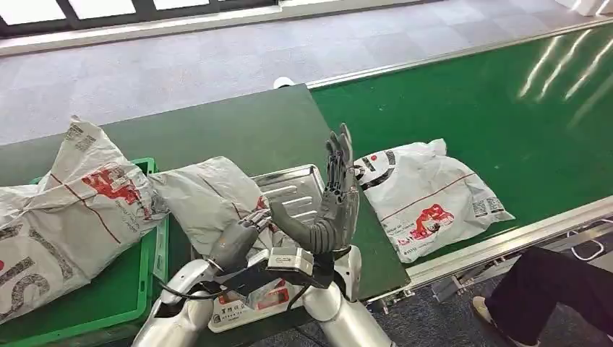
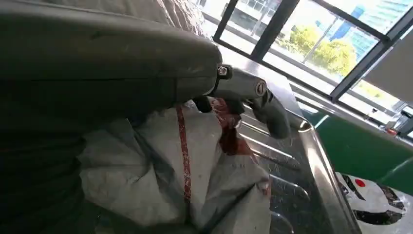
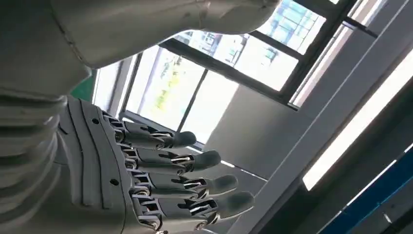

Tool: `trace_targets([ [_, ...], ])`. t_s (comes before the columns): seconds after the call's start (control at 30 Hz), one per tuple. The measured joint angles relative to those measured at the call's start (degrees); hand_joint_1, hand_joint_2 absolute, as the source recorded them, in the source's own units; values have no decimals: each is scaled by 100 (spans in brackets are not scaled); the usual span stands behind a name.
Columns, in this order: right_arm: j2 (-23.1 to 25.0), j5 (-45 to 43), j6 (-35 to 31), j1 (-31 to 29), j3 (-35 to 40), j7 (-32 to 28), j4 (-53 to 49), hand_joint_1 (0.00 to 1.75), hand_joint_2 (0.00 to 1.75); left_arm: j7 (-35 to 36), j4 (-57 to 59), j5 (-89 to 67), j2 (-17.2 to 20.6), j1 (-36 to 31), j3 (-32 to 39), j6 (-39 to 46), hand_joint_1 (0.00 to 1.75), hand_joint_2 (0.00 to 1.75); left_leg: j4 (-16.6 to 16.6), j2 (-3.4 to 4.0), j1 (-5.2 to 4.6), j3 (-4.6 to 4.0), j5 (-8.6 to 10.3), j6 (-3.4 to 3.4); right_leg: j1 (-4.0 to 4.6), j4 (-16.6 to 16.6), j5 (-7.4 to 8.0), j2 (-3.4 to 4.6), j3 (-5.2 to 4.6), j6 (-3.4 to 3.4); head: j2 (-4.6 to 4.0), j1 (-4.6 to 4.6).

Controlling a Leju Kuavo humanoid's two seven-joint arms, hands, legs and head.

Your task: Moved the parcel from conveyor to table for the left to box.

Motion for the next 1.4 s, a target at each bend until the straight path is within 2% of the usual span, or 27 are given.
trace_targets([
  [0.4,11,105,0,-41,-55,61,166,0,175,-313,217,262,26,-175,-70,144,175,175,0,0,1,5,6,2,1,2,2,0,5,0,2,0],
  [0.6,13,157,-2,-31,-129,59,205,0,175,-536,-645,822,214,139,53,641,175,175,0,0,1,-3,6,1,2,6,1,2,-7,-1,2,0],
  [0.7,13,208,-4,5,-260,81,201,0,175,-288,-1797,970,332,448,513,1383,175,175,0,4,1,-7,5,1,2,8,1,7,-17,-2,2,0],
  [0.87,17,238,-9,25,-352,81,168,0,175,-114,-2859,887,450,639,990,1701,175,175,-1,3,1,-7,6,1,1,8,0,5,-16,-2,2,-2],
  [1.0,20,256,-9,49,-415,114,101,0,175,314,-3591,51,470,765,1365,3259,175,175,0,9,1,-6,6,1,1,9,1,9,-17,-2,0,0],
  [1.13,20,269,-9,60,-448,195,46,0,175,618,-4381,-460,457,802,1795,4184,175,175,0,7,1,-6,6,0,2,9,1,7,-16,-2,0,-2],
  [1.3,20,293,-9,67,-490,230,11,0,175,-578,-5685,-51,-74,813,2914,4354,175,175,0,11,1,-8,5,0,1,11,1,12,-17,-2,2,0],
  [1.4,22,291,-7,71,-514,179,11,0,175,-811,-6344,186,-219,810,3426,4356,175,175,0,10,1,-8,6,0,2,9,0,9,-19,-2,2,-2],
])
